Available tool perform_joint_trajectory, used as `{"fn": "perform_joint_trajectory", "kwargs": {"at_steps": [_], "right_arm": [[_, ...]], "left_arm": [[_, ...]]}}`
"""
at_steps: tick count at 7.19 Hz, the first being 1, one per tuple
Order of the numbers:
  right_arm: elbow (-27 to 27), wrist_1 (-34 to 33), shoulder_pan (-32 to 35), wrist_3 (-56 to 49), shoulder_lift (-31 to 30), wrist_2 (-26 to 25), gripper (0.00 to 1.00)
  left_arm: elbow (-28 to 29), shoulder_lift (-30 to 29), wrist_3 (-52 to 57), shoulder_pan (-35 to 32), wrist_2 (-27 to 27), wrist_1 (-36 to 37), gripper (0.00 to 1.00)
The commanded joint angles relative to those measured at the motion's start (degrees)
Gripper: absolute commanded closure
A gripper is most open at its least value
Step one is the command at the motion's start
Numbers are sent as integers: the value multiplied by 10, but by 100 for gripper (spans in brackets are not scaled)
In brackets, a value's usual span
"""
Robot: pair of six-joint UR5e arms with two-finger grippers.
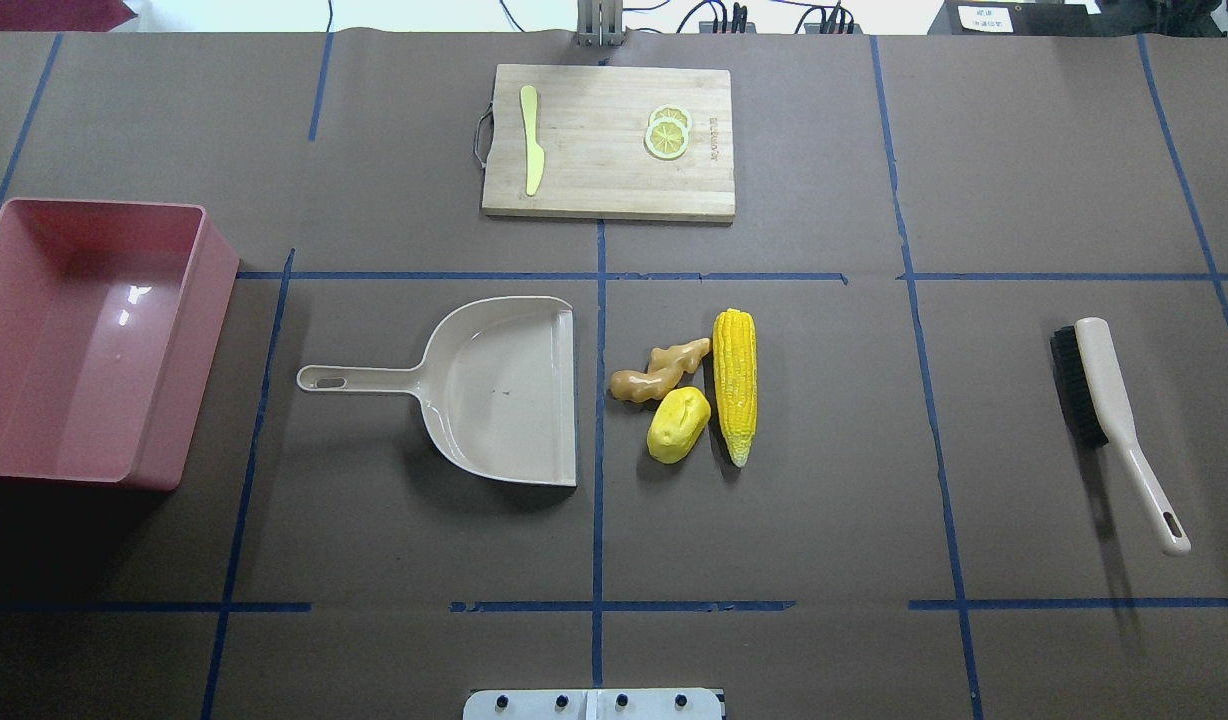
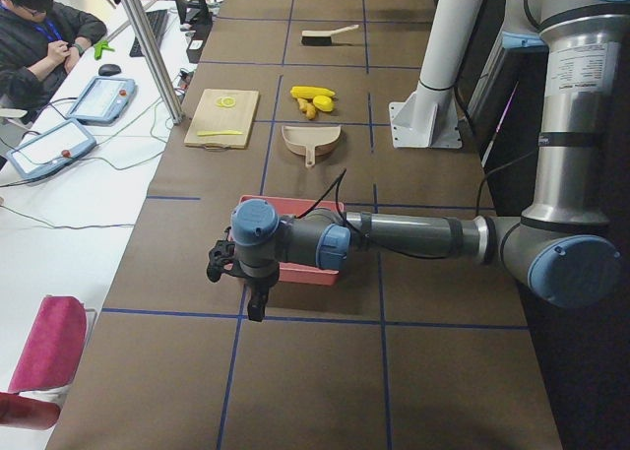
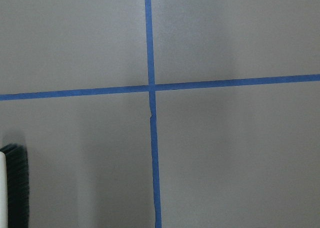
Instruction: Sweep and dump trash into bin
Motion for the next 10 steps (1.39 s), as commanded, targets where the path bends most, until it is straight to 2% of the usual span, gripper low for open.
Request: {"fn": "perform_joint_trajectory", "kwargs": {"at_steps": [1, 2, 3, 4, 5, 6, 8, 9, 10], "right_arm": [[42, 0, -10, 1, 1, 0, 0], [69, -5, -10, 0, -4, -2, 0], [62, -4, -11, 2, -10, 7, 0], [78, -5, -23, 11, -11, 47, 0], [87, 0, -52, 98, -7, 60, 0], [122, -1, -84, 157, -7, 59, 0], [177, 0, -130, 242, -11, 57, 0], [199, 6, -172, 311, -19, 40, 0], [204, 76, -242, 375, -45, -28, 0]], "left_arm": [[-44, -3, 0, 45, 5, -6, 0], [-78, -9, -1, 58, 5, -4, 0], [-102, -10, -1, 65, 0, -1, 0], [-121, -10, -1, 88, 3, 3, 0], [-128, -11, 0, 109, 3, 10, 0], [-138, -24, -1, 116, 2, 14, 0], [-169, -72, 7, 156, -3, 127, 0], [-188, -73, 4, 171, -6, 127, 0], [-200, -77, 0, 184, -5, 122, 0]]}}
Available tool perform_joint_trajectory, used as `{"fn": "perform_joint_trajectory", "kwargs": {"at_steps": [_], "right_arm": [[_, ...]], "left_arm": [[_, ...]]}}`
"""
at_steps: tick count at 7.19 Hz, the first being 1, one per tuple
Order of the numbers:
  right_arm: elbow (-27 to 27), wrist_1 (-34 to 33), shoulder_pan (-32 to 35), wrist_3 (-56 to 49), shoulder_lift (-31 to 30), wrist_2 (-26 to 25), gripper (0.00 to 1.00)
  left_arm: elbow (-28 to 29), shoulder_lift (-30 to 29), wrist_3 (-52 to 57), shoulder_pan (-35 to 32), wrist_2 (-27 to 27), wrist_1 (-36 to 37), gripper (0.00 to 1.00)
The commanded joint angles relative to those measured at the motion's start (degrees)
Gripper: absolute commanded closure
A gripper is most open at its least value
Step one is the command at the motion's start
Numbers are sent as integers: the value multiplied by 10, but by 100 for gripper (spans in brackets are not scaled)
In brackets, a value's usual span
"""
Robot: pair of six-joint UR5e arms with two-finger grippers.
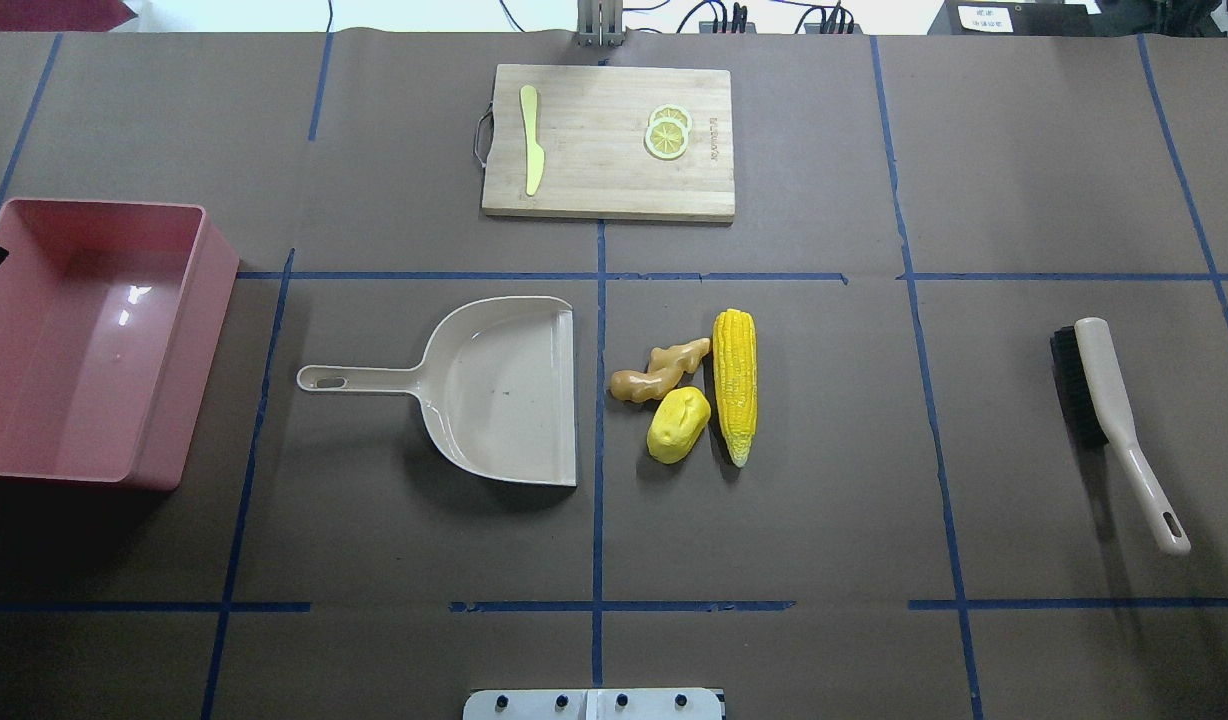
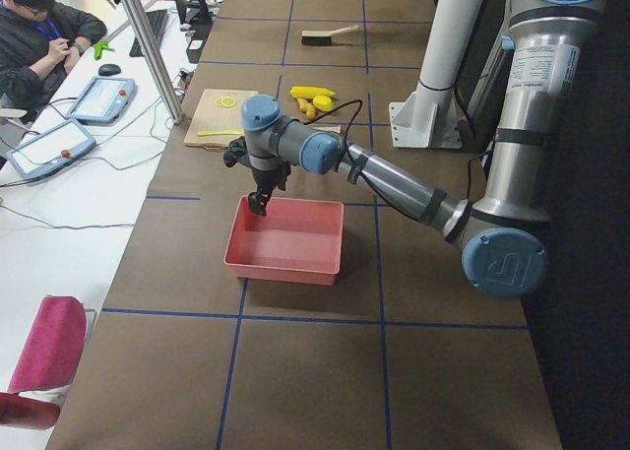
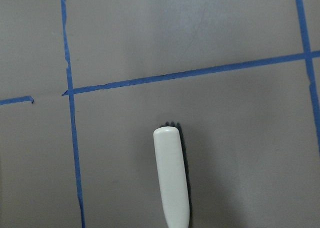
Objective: Sweep and dump trash into bin
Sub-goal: 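Move the left gripper to the dustpan while the right descends to the brush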
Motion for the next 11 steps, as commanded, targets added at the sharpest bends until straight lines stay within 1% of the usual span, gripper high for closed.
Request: {"fn": "perform_joint_trajectory", "kwargs": {"at_steps": [1, 2, 3, 6, 8, 9, 10, 11], "right_arm": [[13, 153, -129, 146, -63, -93, 0], [2, 238, -159, 180, -106, -99, 0], [-19, 258, -184, 181, -114, -110, 0], [-51, 261, -246, 217, -94, -126, 0], [-73, 261, -261, 218, -94, -126, 0], [-74, 260, -269, 219, -95, -126, 2], [-74, 260, -272, 229, -95, -126, 7], [-74, 258, -283, 234, -94, -127, 19]], "left_arm": [[-17, -18, -5, 31, -2, 4, 0], [-17, -19, -4, 32, -1, 5, 0], [-17, -20, -4, 39, -2, 5, 0], [-17, -20, -4, 49, -1, 4, 0], [-18, -26, -5, 50, -2, 4, 0], [-16, -29, -5, 50, -2, 4, 0], [-17, -30, -5, 50, -2, 3, 0], [-17, -31, -5, 50, -2, 3, 0]]}}
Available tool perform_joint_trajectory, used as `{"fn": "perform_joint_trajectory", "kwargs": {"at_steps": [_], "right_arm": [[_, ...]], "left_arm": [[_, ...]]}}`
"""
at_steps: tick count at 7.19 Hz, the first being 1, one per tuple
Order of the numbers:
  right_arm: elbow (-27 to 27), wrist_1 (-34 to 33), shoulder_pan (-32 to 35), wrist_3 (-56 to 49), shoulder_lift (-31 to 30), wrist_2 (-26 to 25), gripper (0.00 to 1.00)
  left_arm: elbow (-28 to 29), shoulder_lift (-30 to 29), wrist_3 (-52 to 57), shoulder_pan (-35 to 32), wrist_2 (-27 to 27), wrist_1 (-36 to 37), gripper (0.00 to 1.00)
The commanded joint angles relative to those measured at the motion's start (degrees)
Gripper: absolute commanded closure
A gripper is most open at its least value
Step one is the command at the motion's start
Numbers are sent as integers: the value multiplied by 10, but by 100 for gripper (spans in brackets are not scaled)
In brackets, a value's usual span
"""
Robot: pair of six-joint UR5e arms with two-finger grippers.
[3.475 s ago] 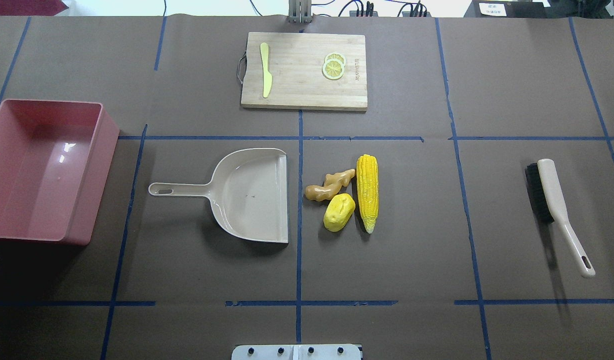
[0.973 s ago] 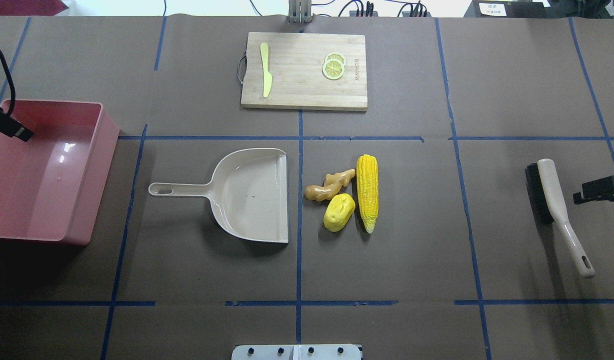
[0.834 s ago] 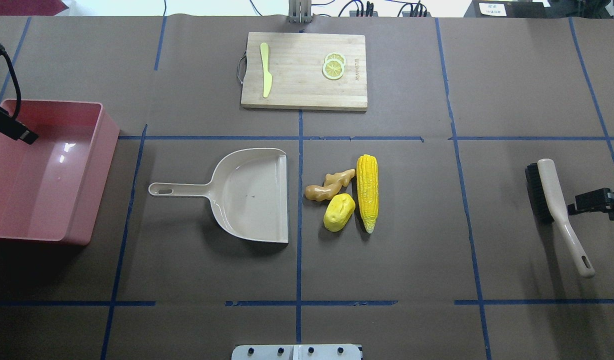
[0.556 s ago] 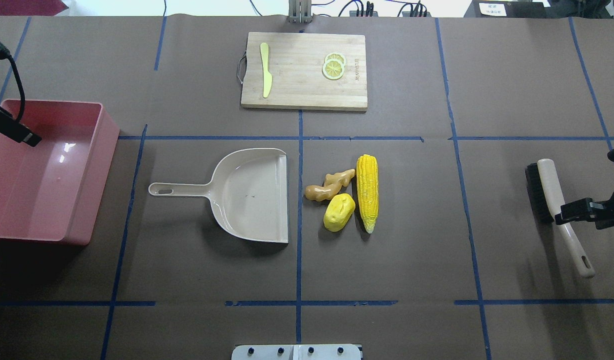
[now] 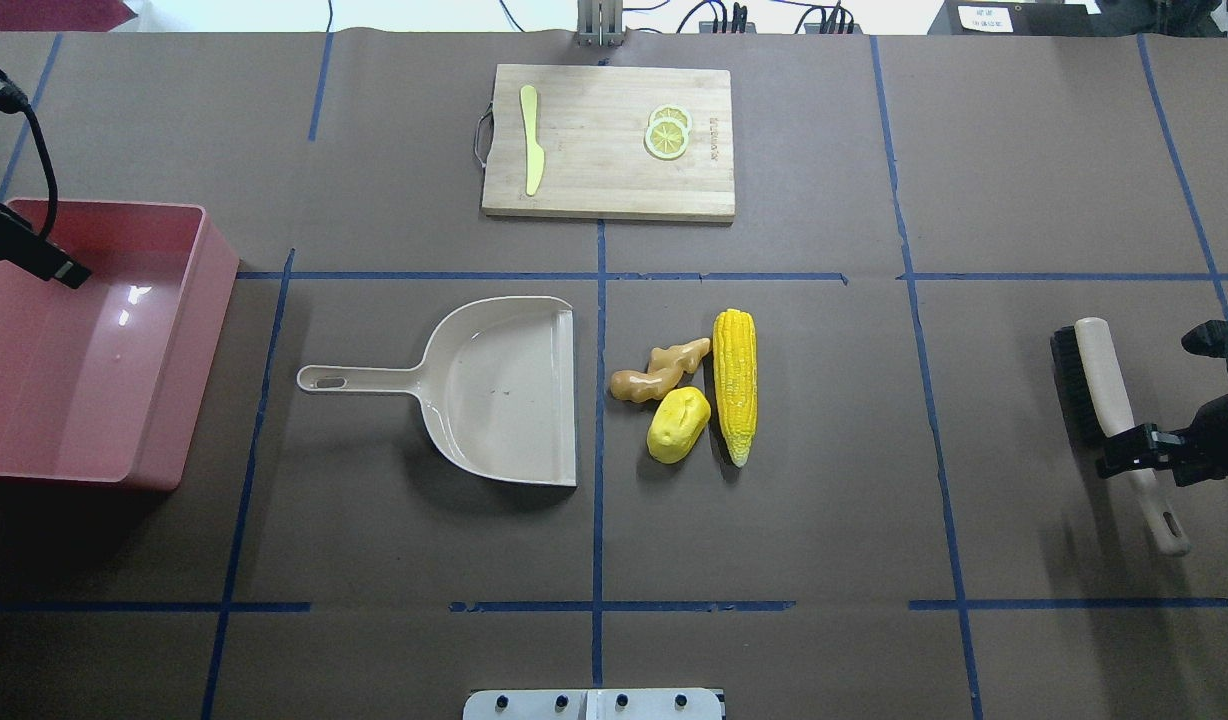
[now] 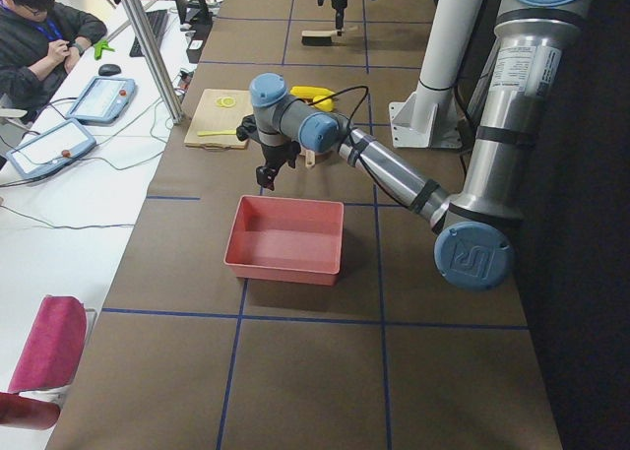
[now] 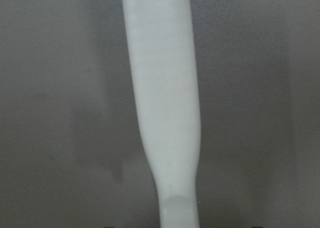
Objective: Sweep and dump trash into bin
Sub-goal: 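Move the left gripper to the dustpan while the right descends to the brush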
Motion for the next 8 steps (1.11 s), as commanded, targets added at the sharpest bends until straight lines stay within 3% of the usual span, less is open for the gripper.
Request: {"fn": "perform_joint_trajectory", "kwargs": {"at_steps": [1, 3, 4, 6, 8], "right_arm": [[-1, -1, -15, 22, 6, -1, 35], [1, -1, -14, 22, 5, -1, 80], [1, -1, -12, 21, 2, -1, 97], [19, -7, -8, 21, 0, 2, 100], [61, -46, 0, 21, 4, 2, 100]], "left_arm": [[3, -2, 1, 1, 0, 0, 0], [7, -3, 2, 6, 1, 0, 0], [8, -3, 2, 21, 1, 0, 0], [8, -9, 2, 40, 1, -2, 0], [-2, -57, 3, 52, 6, -2, 0]]}}
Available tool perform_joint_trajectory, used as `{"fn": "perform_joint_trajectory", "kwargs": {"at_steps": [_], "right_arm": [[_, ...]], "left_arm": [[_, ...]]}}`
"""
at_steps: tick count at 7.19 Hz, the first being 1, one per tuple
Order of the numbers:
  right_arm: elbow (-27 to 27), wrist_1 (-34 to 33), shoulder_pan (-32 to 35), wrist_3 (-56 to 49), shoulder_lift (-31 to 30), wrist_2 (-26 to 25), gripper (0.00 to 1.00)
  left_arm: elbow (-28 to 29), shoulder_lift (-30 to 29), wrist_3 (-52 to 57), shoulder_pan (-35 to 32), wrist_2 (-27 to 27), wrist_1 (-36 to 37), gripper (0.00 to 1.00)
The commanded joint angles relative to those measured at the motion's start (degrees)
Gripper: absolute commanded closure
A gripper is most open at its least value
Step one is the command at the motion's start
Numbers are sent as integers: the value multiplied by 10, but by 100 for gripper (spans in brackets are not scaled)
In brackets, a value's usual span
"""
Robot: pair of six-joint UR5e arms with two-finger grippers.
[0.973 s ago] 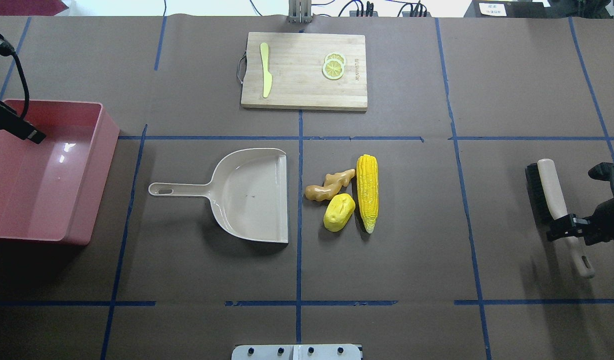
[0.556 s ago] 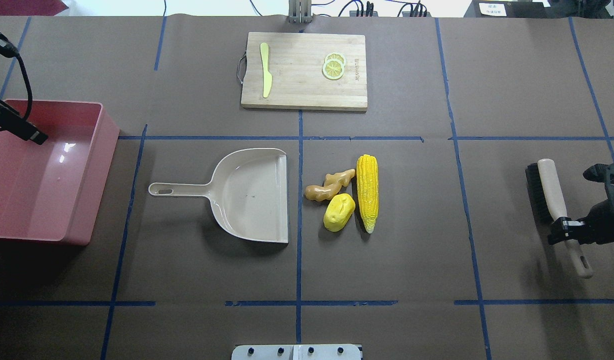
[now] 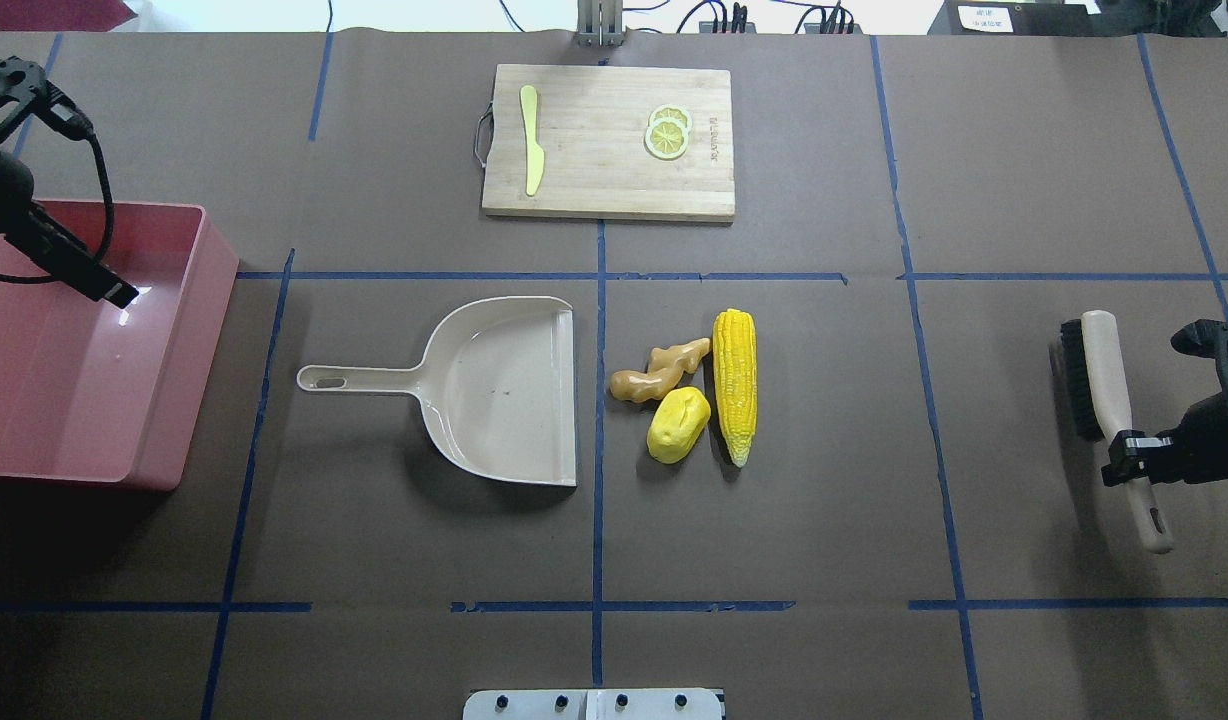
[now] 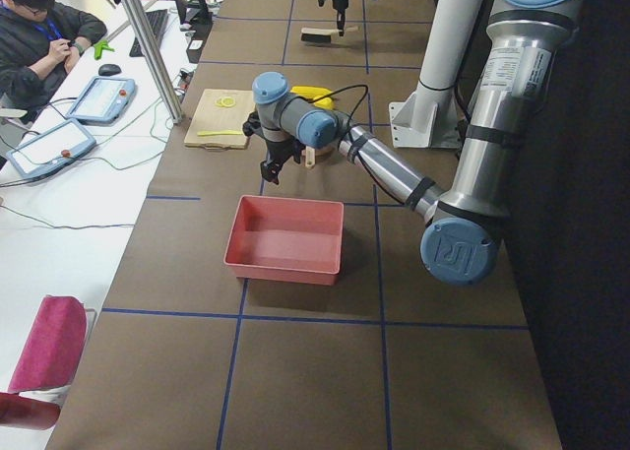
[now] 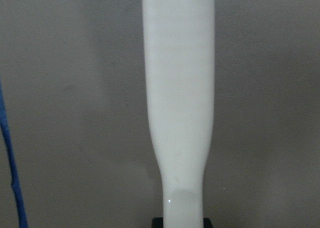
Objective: Sweep and dump trash into bin
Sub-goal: 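Move the left gripper to the dustpan while the right descends to the brush, then grasp the dustpan handle with the left gripper while the right grasps the brush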
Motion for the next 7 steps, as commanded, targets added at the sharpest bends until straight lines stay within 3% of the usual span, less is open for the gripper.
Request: {"fn": "perform_joint_trajectory", "kwargs": {"at_steps": [1, 2, 4, 5, 7], "right_arm": [[32, -21, 5, 0, 4, 1, 100], [34, -28, -3, -1, 18, 5, 100], [80, -145, -4, 0, 88, 5, 100], [99, -225, -4, 0, 138, 5, 100], [111, -373, -21, 1, 248, 3, 100]], "left_arm": [[-11, -31, 11, 13, 7, -2, 0], [-14, -38, 101, 34, 7, -6, 0], [-16, -45, 246, 58, 9, -9, 0], [-13, -46, 304, 75, 40, -8, 0], [5, -71, 304, 175, 122, -9, 0]]}}
